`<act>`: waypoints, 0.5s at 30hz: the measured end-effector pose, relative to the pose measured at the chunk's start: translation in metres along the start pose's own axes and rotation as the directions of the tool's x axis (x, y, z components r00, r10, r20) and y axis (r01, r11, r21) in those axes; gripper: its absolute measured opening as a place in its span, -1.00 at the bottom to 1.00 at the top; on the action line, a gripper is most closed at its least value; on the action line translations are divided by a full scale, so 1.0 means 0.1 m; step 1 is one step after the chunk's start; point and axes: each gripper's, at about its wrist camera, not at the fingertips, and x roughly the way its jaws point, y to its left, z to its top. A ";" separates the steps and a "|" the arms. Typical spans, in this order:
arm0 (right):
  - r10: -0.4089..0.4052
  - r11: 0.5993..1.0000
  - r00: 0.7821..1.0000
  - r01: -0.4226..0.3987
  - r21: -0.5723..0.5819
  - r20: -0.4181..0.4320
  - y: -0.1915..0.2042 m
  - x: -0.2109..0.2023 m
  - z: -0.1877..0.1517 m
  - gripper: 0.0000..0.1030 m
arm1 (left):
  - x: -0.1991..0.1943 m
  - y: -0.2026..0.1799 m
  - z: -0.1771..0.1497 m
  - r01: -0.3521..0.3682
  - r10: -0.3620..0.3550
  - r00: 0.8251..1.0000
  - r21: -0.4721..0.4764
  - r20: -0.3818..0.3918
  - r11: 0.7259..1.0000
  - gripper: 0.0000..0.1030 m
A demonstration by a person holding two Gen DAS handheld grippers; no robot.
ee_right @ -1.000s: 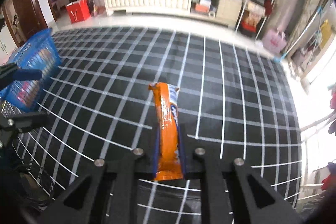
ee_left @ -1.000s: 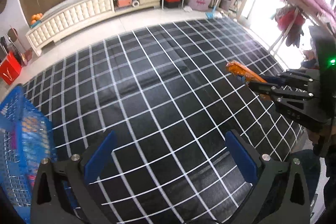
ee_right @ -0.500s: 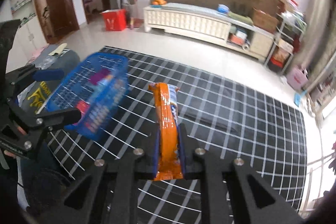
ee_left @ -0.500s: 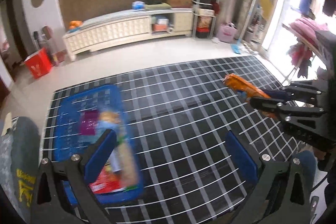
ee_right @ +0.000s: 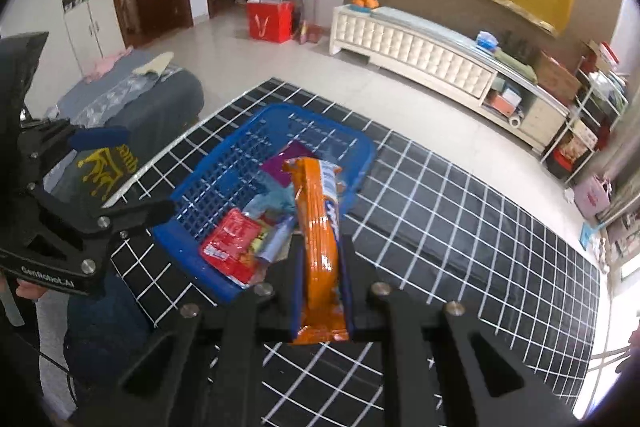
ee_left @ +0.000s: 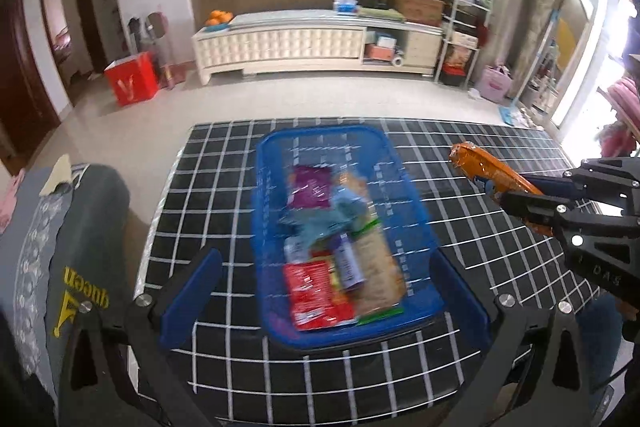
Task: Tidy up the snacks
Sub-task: 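Carry the orange snack bar with the right tool over the blue basket, then open the right tool to drop the orange bar into the basket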
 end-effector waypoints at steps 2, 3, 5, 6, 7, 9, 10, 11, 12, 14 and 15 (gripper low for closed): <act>-0.007 1.000 1.000 0.007 -0.005 -0.029 0.10 0.13 0.06 -0.62 | 0.08 0.15 -0.06 -0.010 0.010 1.000 -0.026 -0.015 1.000 0.99; -0.007 1.000 0.999 0.007 -0.006 -0.051 0.13 0.22 0.09 -0.62 | 0.13 0.22 -0.09 -0.014 0.013 1.000 -0.039 -0.024 0.999 0.99; -0.017 1.000 0.997 0.017 -0.002 -0.081 0.20 0.35 0.13 -0.62 | 0.22 0.31 -0.13 -0.014 0.011 0.999 -0.056 -0.039 0.998 0.99; -0.023 1.000 0.995 0.024 0.001 -0.094 0.21 0.41 0.14 -0.62 | 0.26 0.36 -0.15 -0.012 0.009 0.999 -0.063 -0.045 0.998 0.99; -0.026 1.000 0.994 0.027 0.007 -0.104 0.21 0.45 0.14 -0.62 | 0.30 0.39 -0.18 -0.010 0.007 0.999 -0.072 -0.050 0.997 0.99; -0.036 0.999 0.990 0.038 0.009 -0.137 0.24 0.56 0.15 -0.62 | 0.35 0.44 -0.20 -0.004 -0.001 0.998 -0.086 -0.058 0.996 0.99; -0.030 0.999 0.988 0.032 0.011 -0.150 0.24 0.60 0.14 -0.62 | 0.39 0.48 -0.22 -0.001 -0.005 0.998 -0.094 -0.061 0.996 0.99; -0.023 1.000 0.986 0.025 0.010 -0.166 0.25 0.66 0.14 -0.62 | 0.41 0.51 -0.22 0.001 -0.007 0.998 -0.098 -0.062 0.995 0.99; -0.020 1.000 0.983 0.022 0.009 -0.185 0.26 0.73 0.13 -0.62 | 0.44 0.53 -0.22 0.002 -0.009 0.998 -0.104 -0.062 0.995 0.99; -0.022 1.000 0.978 0.023 0.005 -0.208 0.29 0.83 0.12 -0.62 | 0.48 0.57 -0.24 0.007 -0.016 0.998 -0.120 -0.068 0.993 0.99; -0.030 1.000 0.976 0.031 0.001 -0.214 0.30 0.88 0.12 -0.62 | 0.51 0.59 -0.25 0.011 -0.020 0.997 -0.125 -0.072 0.992 0.99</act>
